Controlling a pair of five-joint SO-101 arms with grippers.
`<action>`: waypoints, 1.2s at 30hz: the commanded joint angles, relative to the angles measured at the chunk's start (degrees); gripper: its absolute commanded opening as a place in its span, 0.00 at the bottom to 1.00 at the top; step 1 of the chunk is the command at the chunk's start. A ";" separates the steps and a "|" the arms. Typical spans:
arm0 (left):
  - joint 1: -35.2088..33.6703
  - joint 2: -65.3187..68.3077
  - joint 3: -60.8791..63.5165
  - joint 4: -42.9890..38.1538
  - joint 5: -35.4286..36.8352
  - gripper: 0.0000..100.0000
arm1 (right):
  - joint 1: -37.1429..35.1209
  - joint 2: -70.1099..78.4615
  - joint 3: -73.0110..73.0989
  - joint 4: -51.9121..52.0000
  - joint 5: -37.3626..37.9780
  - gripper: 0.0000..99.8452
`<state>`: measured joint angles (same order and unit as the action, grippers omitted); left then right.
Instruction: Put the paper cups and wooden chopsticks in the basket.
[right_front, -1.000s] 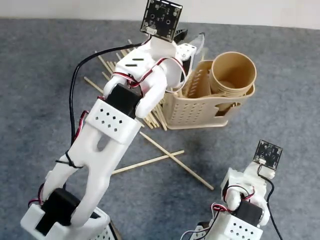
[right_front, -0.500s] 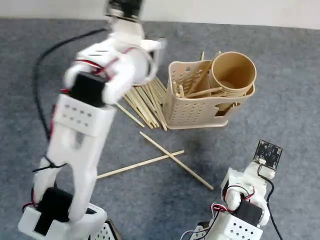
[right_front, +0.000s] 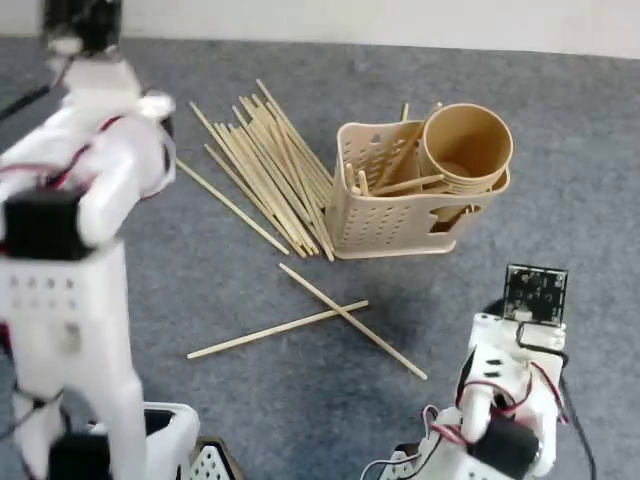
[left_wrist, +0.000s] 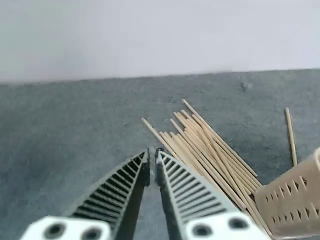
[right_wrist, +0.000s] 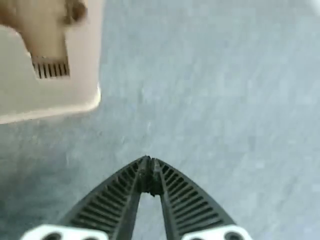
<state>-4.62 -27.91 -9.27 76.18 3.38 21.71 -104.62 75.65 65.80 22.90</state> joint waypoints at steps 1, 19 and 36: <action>-1.98 -10.07 11.82 -5.19 -0.62 0.04 | -5.67 2.33 -10.42 -0.66 4.75 0.01; -22.64 -41.45 66.15 -19.34 -0.35 0.04 | -31.69 25.89 -23.43 8.04 15.03 0.20; -26.59 -61.58 90.33 -19.34 -3.69 0.04 | -60.88 62.29 -34.07 14.20 15.12 0.28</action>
<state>-30.90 -85.41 80.13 57.89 1.71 -36.75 -49.23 44.26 83.47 37.14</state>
